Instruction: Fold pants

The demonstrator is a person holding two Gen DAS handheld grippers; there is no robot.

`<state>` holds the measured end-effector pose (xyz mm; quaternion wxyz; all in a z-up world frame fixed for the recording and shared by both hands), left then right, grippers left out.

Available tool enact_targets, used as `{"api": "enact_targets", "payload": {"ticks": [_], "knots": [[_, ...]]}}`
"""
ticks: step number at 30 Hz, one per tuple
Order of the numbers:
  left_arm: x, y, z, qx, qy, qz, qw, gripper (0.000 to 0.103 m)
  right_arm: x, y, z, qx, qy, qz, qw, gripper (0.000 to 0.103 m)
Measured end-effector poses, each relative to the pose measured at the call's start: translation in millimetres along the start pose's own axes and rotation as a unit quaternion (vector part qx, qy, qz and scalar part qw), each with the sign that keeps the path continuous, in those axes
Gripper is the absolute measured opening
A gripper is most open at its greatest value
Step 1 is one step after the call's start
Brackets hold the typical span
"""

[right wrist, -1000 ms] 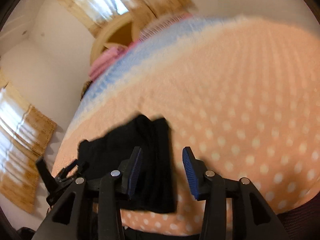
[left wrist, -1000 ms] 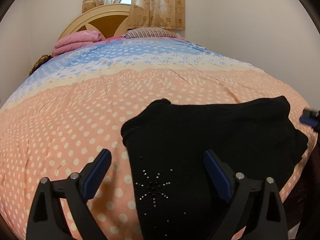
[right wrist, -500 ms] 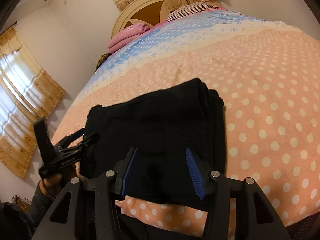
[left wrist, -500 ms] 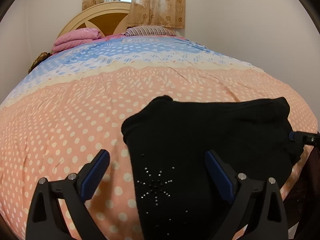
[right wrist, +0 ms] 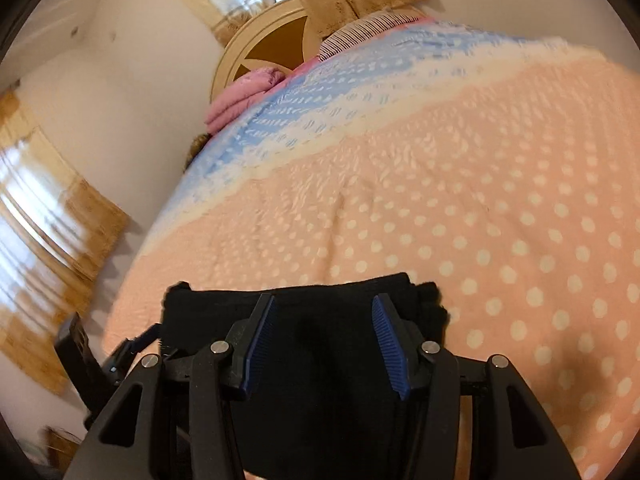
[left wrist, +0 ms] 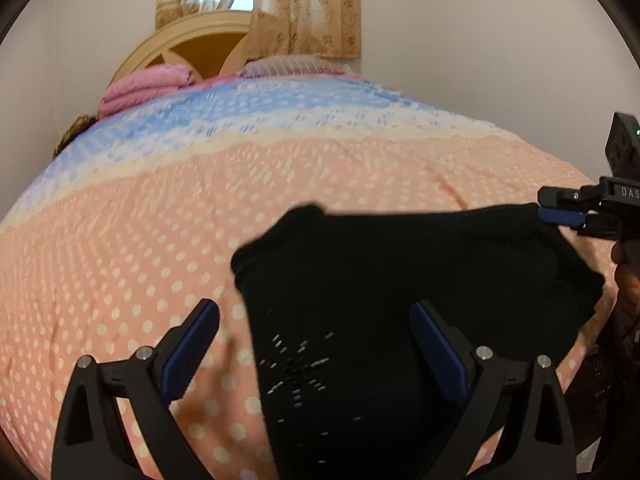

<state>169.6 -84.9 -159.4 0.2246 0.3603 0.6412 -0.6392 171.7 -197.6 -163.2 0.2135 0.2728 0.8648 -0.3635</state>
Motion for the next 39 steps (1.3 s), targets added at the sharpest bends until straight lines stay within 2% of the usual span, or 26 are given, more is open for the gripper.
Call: {"api": "enact_targets", "payload": {"ticks": [3, 5, 8, 10, 11, 12, 13, 14, 17, 18, 21, 25, 30, 34, 39], "knots": [[-23, -18, 23, 0.019, 0.038, 0.031, 0.9986, 0.099, 14, -29, -10, 0.036, -0.040, 0.008, 0.999, 0.052], [-35, -23, 43, 0.039, 0.062, 0.041, 0.9965, 0.103, 32, -47, -17, 0.055, -0.060, 0.003, 0.997, 0.052], [-50, -21, 82, 0.078, 0.098, 0.044, 0.9912, 0.103, 64, -60, -12, 0.063, -0.052, -0.019, 0.996, 0.052], [-57, -14, 111, 0.094, 0.129, 0.046, 0.9862, 0.103, 77, -61, -10, 0.059, -0.048, -0.028, 0.997, 0.044], [-58, -10, 122, 0.097, 0.140, 0.043, 0.9845, 0.103, 82, -60, -9, 0.054, -0.048, -0.029, 0.997, 0.040], [-58, -5, 135, 0.105, 0.150, 0.035, 0.9826, 0.103, 84, -58, -8, 0.051, -0.046, -0.031, 0.997, 0.040], [-57, 2, 148, 0.120, 0.156, 0.015, 0.9803, 0.103, 85, -55, -5, 0.051, -0.041, -0.035, 0.997, 0.039], [-55, 8, 155, 0.131, 0.158, -0.001, 0.9787, 0.103, 86, -52, 2, 0.050, -0.032, -0.039, 0.998, 0.034], [-52, 20, 167, 0.112, 0.167, -0.005, 0.9796, 0.103, 91, -47, 8, 0.026, -0.016, -0.046, 0.998, 0.027], [-51, 21, 168, 0.114, 0.164, -0.007, 0.9797, 0.103, 92, -47, 9, 0.030, -0.019, -0.045, 0.998, 0.019], [-50, 18, 169, 0.134, 0.149, -0.020, 0.9796, 0.103, 94, -49, 10, 0.042, -0.033, -0.046, 0.998, 0.013], [-44, 17, 178, 0.135, 0.164, -0.013, 0.9771, 0.103, 100, -42, 15, 0.079, -0.064, -0.059, 0.993, 0.013], [-40, 20, 185, 0.131, 0.160, -0.012, 0.9784, 0.103, 100, -41, 21, 0.080, -0.066, -0.064, 0.993, 0.013], [-45, 5, 165, 0.117, 0.163, 0.003, 0.9797, 0.103, 100, -41, 20, 0.075, -0.067, -0.063, 0.993, 0.013], [-44, -9, 110, 0.086, 0.142, 0.018, 0.9860, 0.103, 103, -46, 25, 0.066, -0.068, -0.062, 0.994, 0.013]]}}
Point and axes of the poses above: each gripper's, at about its wrist camera, not at the fingertips, and y roughly the way its jaws point, z to its right, x to its underside, the point moved 8 cm from there along y, roughly the way its jaws point, and after that the axes turned 9 degrees about -x, right-handed, at the moved point
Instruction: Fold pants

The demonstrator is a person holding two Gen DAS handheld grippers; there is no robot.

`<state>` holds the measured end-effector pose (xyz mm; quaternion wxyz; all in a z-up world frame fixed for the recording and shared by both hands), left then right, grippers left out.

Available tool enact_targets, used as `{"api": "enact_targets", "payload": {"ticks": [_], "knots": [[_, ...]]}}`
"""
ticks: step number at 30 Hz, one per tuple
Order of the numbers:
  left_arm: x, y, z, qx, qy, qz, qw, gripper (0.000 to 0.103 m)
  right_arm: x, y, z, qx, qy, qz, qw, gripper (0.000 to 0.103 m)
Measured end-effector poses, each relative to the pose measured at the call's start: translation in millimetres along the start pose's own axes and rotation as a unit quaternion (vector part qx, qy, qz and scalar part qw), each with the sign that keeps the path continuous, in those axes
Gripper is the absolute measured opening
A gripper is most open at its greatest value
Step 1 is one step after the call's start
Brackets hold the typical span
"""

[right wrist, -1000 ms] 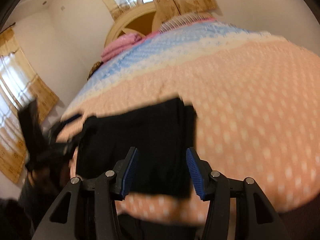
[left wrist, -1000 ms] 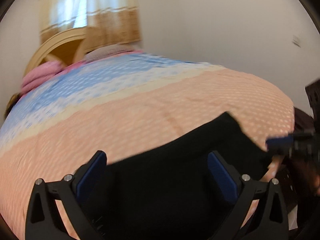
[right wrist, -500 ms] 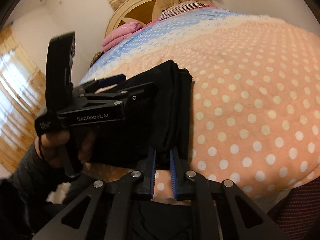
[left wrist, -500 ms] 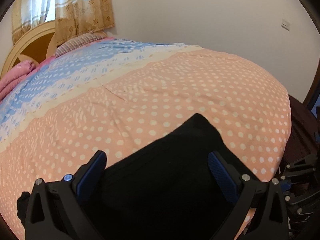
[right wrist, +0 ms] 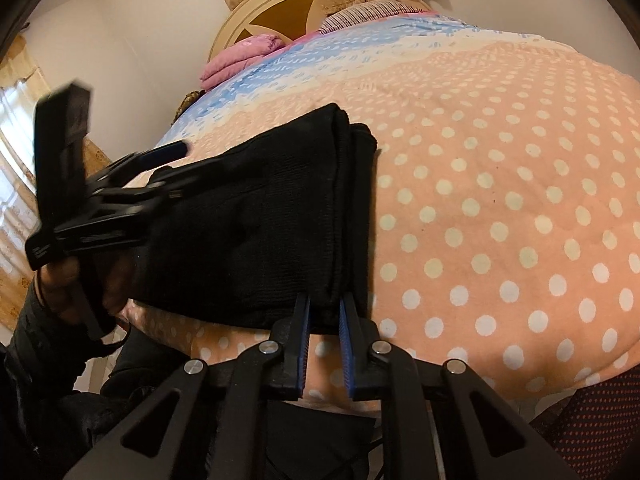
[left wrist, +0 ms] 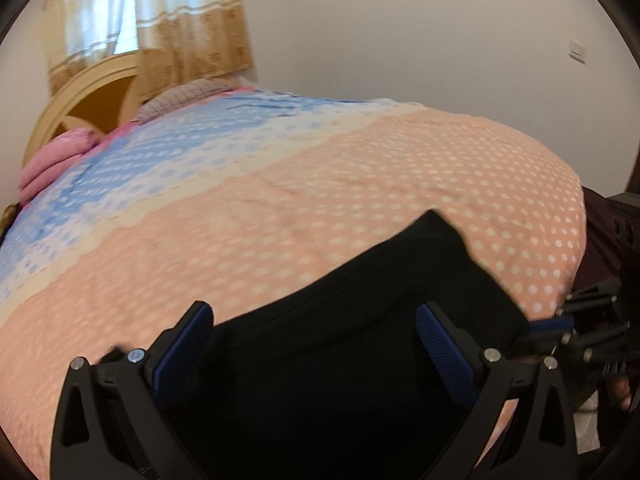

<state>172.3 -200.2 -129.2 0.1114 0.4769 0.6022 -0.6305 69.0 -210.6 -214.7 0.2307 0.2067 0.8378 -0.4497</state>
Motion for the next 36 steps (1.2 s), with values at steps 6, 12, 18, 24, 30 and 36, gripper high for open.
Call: {"api": "enact_targets", "payload": {"ticks": [6, 12, 18, 24, 30, 36], "knots": [[32, -17, -70, -0.095, -0.033, -0.012, 0.9949, 0.103, -3, -8, 2, -0.027, 0.010, 0.008, 1.000, 0.021], [57, -23, -107, -0.124, -0.073, -0.019, 0.9895, 0.103, -20, -37, 1, -0.014, 0.009, 0.058, 0.998, 0.060], [79, -6, -122, -0.129, -0.104, -0.043, 0.9852, 0.103, -37, -39, 12, -0.013, 0.037, 0.077, 0.996, 0.060], [89, -2, -119, -0.111, -0.120, -0.045, 0.9855, 0.103, -59, -25, 10, -0.024, 0.048, 0.092, 0.994, 0.060], [104, 0, -114, -0.064, -0.161, -0.052, 0.9835, 0.103, -63, -4, 22, -0.017, 0.072, 0.073, 0.995, 0.060], [111, 3, -109, -0.046, -0.184, -0.052, 0.9804, 0.103, -59, 2, 20, -0.025, 0.066, 0.067, 0.995, 0.060]]}}
Point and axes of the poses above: each gripper's, at about its wrist camera, not at the fingertips, and y roughly the way its jaws point, z to its right, x to its underside, the point moved 8 cm from there along y, roughly the way its jaws point, and after that the axes turned 9 degrees about -x, right-handed, at the moved point
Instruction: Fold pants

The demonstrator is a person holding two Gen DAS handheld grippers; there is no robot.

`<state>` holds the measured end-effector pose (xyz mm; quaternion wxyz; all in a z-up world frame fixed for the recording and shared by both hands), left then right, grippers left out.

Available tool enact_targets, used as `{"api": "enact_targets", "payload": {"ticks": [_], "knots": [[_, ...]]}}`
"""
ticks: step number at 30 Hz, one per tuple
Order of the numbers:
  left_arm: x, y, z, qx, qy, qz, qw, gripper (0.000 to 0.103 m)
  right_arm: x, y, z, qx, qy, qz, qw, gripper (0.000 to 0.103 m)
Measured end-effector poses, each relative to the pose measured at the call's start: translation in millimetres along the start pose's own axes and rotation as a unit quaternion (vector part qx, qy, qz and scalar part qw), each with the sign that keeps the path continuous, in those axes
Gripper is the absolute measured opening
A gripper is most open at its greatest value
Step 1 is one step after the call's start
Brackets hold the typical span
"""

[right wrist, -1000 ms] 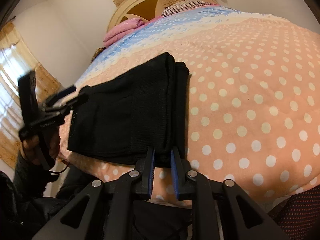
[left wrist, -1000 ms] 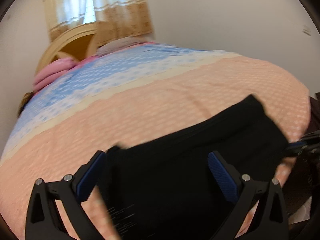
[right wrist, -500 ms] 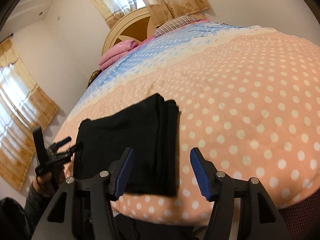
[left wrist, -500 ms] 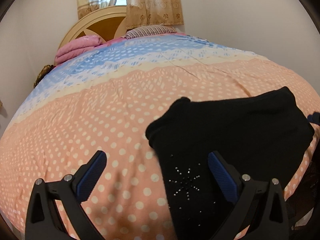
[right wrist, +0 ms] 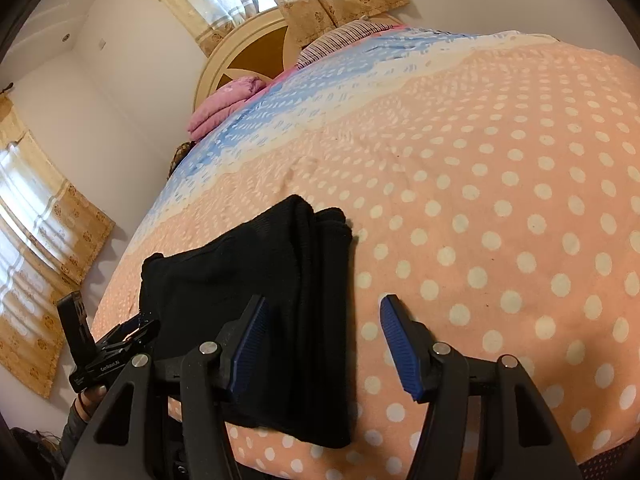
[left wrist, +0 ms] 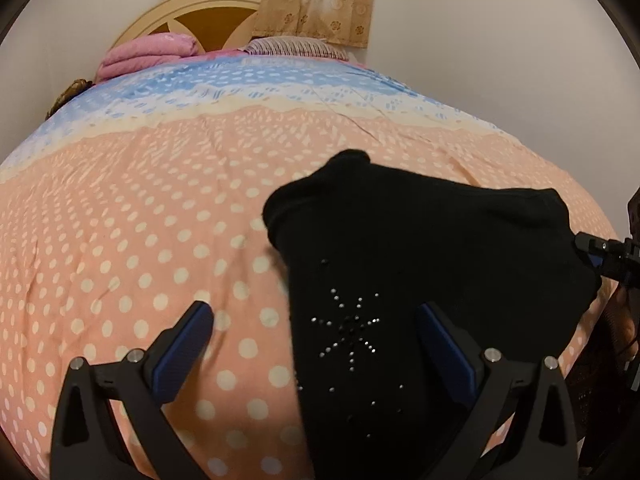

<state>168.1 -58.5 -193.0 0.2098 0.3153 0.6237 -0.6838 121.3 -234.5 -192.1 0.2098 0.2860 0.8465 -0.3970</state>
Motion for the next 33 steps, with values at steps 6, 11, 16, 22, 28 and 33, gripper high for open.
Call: {"api": "enact_targets", "payload": {"ticks": [6, 11, 16, 22, 28, 33], "knots": [[0, 0, 2, 0.014, -0.006, 0.007, 0.9999, 0.103, 13, 22, -10, -0.009, -0.012, -0.026, 1.000, 0.057], [-3, -6, 6, 0.043, -0.007, 0.014, 0.9990, 0.069, 15, 15, -13, -0.047, 0.007, -0.023, 0.999, 0.032], [-4, -9, 8, 0.066, -0.010, 0.019, 0.9976, 0.035, 13, 10, -33, -0.053, -0.023, -0.014, 0.998, 0.027], [-14, -23, -13, 0.124, -0.069, 0.013, 0.9898, 0.012, -7, 7, -73, -0.075, -0.064, -0.014, 0.995, 0.026], [-34, -57, -51, 0.102, -0.084, 0.052, 0.9899, 0.012, -37, 37, -130, -0.104, -0.120, -0.029, 0.987, 0.026], [-47, -88, -119, 0.038, -0.100, 0.087, 0.9905, 0.012, -57, 104, -188, -0.156, -0.139, -0.057, 0.976, 0.026]]}}
Point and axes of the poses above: each gripper's, at about its wrist camera, not at the fingertips, and y roughly the way its jaws point, z to its right, x to its underside, the point moved 8 cm from there along y, roughly the way its jaws point, and after that the axes turned 9 degrees about -x, right-handed, at the moved point
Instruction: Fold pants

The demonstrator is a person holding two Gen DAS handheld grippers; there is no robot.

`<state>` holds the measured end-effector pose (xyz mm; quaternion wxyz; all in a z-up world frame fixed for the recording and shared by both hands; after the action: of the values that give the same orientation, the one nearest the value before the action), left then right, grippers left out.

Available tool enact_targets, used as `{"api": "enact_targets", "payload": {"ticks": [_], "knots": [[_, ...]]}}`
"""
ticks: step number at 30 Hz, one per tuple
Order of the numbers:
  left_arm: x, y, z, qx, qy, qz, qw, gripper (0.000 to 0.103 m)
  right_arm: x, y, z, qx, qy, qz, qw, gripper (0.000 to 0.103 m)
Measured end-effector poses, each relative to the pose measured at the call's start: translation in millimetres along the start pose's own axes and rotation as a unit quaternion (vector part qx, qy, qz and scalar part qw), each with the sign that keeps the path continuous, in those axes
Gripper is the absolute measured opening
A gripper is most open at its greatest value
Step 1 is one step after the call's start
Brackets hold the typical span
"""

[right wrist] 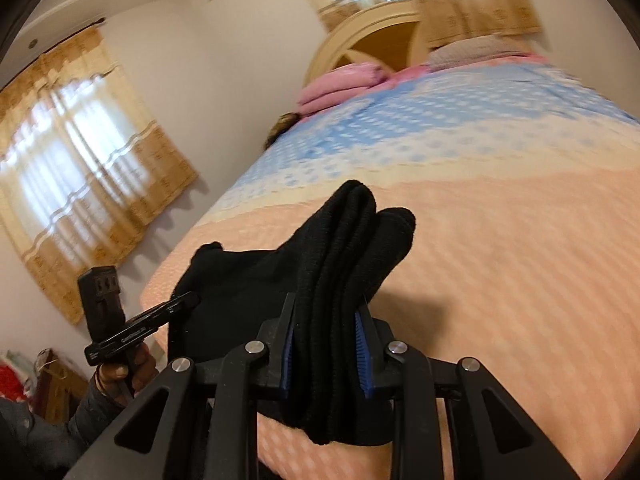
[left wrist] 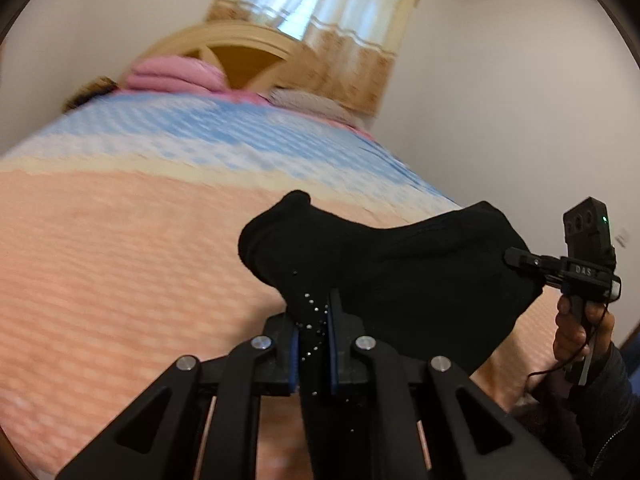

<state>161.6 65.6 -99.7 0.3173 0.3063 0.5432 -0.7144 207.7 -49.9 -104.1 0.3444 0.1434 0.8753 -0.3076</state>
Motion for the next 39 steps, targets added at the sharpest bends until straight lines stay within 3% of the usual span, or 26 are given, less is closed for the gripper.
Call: {"api": "enact_targets", "payload": {"ticks": [6, 9, 11, 13, 15, 16, 17, 20, 28, 31, 39], "knots": [[-2, -15, -88, -0.105, -0.024, 0.013, 0.9942, 0.012, -22, 115, -22, -0.058, -0.014, -0.042, 0.997, 0.026], [12, 1, -123, -0.146, -0.034, -0.001, 0.9888, 0.012, -14, 167, -20, -0.051, -0.023, -0.067, 0.996, 0.026], [28, 17, -135, -0.163, -0.034, -0.025, 0.9858, 0.013, -4, 193, -4, -0.022, -0.012, -0.089, 0.996, 0.026], [47, 33, -144, -0.173, -0.041, -0.048, 0.9829, 0.024, 5, 204, 19, -0.002, 0.018, -0.101, 0.995, 0.029], [59, 39, -145, -0.200, -0.037, -0.049, 0.9779, 0.045, 7, 199, 40, -0.002, 0.061, -0.096, 0.994, 0.048], [61, 37, -147, -0.220, -0.036, -0.036, 0.9742, 0.060, 8, 197, 44, -0.009, 0.071, -0.095, 0.993, 0.048], [62, 34, -147, -0.230, -0.034, -0.030, 0.9722, 0.068, 8, 194, 46, -0.008, 0.070, -0.095, 0.993, 0.048], [68, 29, -153, -0.239, -0.042, -0.028, 0.9698, 0.081, 10, 186, 44, 0.010, 0.046, -0.096, 0.994, 0.049], [71, 10, -169, -0.257, -0.044, -0.034, 0.9647, 0.094, 12, 178, 50, 0.009, 0.053, -0.083, 0.995, 0.054], [67, 9, -172, -0.278, -0.048, -0.037, 0.9588, 0.097, 14, 172, 50, 0.014, 0.044, -0.081, 0.996, 0.055], [47, -16, -151, -0.307, -0.013, -0.014, 0.9515, 0.097, 14, 123, 42, 0.082, -0.019, -0.044, 0.995, 0.061]]}}
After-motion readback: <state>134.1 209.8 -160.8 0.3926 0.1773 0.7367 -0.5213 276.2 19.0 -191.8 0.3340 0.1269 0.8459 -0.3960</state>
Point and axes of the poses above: each gripper's, at about its wrist camera, not at the fingertips, and y roughly the way its jaws point, z to its right, x to its underside, the point moved 8 cm from there along y, roughly the way its jaws point, and after that the axes turned 9 degrees about -x, right-handed, at the moved point
